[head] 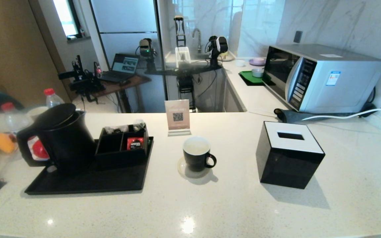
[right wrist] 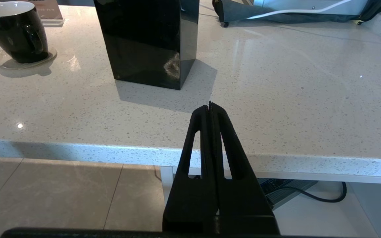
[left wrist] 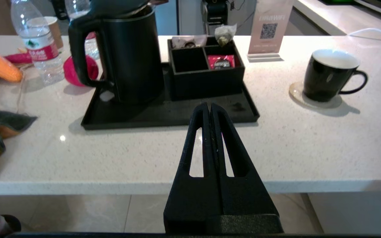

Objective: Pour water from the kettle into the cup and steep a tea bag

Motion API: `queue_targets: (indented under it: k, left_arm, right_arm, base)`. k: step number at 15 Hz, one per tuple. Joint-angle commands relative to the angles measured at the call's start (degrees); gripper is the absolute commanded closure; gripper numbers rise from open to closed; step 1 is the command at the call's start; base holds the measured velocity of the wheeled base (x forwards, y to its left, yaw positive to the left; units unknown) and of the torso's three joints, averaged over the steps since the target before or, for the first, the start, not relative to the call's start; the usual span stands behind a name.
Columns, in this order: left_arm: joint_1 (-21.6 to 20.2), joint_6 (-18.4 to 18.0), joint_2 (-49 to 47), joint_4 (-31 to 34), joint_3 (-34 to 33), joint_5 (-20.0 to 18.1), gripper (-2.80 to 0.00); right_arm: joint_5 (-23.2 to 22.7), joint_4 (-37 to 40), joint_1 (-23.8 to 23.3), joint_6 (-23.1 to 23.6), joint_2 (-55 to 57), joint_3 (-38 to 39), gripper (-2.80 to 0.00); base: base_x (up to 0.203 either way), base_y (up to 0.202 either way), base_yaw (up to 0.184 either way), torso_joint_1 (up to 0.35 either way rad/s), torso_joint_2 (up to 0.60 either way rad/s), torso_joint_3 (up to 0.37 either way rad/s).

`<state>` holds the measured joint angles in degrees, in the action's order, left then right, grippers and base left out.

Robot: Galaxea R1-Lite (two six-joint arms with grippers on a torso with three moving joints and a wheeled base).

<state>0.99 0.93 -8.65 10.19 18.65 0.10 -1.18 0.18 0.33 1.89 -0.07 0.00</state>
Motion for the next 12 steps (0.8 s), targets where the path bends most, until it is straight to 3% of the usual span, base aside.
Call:
queue_targets:
  k: [1,4,7,12]
  left_arm:
    - [1.65,0.03,-10.77,-0.67,5.0,0.39,0.0]
    - [2.34,0.02,-23.83,-3.03,13.19,1.22,0.0]
    - [2.14,-0.22,-39.07,-4.24,26.2,3.21,0.0]
    - [-4.19,-2.91,-61.52,-4.75,46.67,4.13,0.0]
  right_arm:
    - [-0.05,-0.01,0.02,0.04,0.07,0.0,0.0]
    - [-0.05,-0.01,0.02,0.04,0.07,0.0,0.0]
    - [-0.05,-0.01,0.02,0.04,0.07,0.0,0.0]
    - [-0.05,-0.01,0.02,0.04,0.07,0.0,0.0]
  base:
    - [0.0,0.0,0.0,0.0,0.0,0.0]
    - [0.0,0.0,0.0,0.0,0.0,0.0]
    - [0.0,0.0,0.0,0.0,0.0,0.0]
    - [0.0,0.0,0.0,0.0,0.0,0.0]
